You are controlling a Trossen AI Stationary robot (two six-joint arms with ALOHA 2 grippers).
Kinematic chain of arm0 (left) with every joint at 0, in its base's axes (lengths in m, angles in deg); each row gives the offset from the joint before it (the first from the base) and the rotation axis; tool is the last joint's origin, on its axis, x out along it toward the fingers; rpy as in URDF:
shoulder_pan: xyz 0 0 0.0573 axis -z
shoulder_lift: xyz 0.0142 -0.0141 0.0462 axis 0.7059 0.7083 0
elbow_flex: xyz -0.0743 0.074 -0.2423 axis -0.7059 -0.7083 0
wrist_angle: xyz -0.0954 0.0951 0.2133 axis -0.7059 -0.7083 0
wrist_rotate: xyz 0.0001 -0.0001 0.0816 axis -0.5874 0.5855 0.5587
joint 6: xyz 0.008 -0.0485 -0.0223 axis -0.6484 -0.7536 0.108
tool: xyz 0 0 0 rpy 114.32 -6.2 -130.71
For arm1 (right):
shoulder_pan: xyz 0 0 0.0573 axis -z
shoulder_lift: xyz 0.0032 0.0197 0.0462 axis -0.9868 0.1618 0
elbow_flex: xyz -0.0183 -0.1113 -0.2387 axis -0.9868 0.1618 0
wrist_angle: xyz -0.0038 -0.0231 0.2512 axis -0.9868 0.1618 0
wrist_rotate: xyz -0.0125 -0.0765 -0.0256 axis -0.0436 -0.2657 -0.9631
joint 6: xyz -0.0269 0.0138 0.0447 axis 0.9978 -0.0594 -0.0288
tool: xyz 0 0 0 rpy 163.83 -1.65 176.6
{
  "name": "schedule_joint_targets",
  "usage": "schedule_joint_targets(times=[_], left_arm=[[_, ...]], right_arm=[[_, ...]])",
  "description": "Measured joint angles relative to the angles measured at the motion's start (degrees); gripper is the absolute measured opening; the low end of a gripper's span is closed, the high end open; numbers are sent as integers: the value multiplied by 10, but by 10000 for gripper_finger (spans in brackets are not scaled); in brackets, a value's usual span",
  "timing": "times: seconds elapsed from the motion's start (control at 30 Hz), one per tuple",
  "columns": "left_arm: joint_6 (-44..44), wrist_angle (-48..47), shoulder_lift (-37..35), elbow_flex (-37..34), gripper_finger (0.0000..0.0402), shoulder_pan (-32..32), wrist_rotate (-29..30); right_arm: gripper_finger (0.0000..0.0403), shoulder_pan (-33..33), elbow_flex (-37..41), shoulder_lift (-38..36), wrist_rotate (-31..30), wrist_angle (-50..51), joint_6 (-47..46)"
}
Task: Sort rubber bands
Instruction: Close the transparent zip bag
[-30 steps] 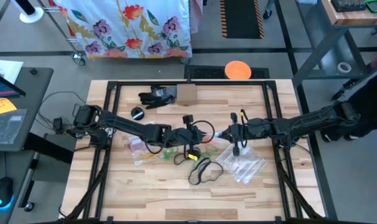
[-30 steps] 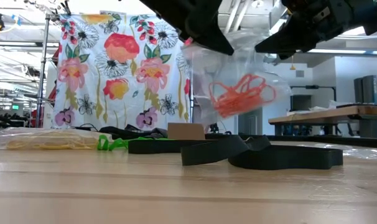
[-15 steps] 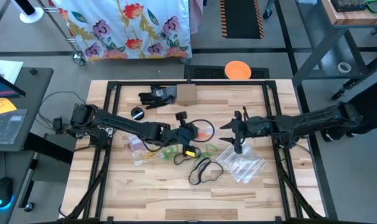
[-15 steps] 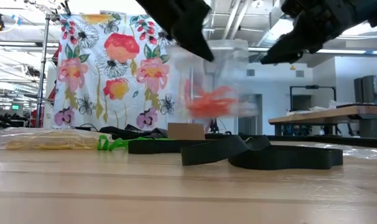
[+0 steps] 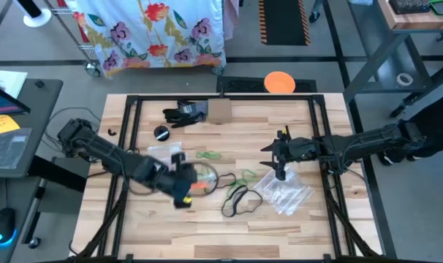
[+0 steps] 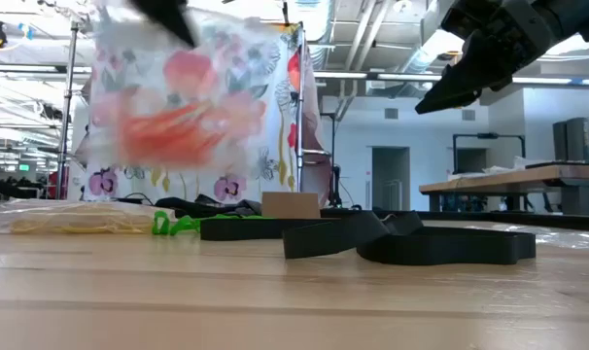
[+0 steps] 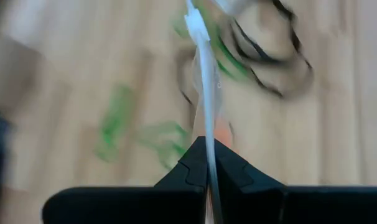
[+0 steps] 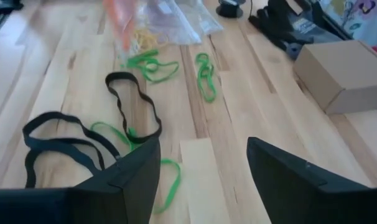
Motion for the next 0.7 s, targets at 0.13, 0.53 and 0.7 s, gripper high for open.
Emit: schedule_joint_targets(times=[0.13, 0.53, 0.7], left_arm=[[-114, 1, 2, -61, 0, 62, -37], [-278, -5, 1, -119, 0, 138, -28], [-316, -10, 1, -120, 0, 146, -32]], right_arm=[[230, 10, 0, 2, 0, -1, 4], [230, 79, -4, 2, 2, -35, 62], [230, 102, -5, 3, 34, -46, 78]])
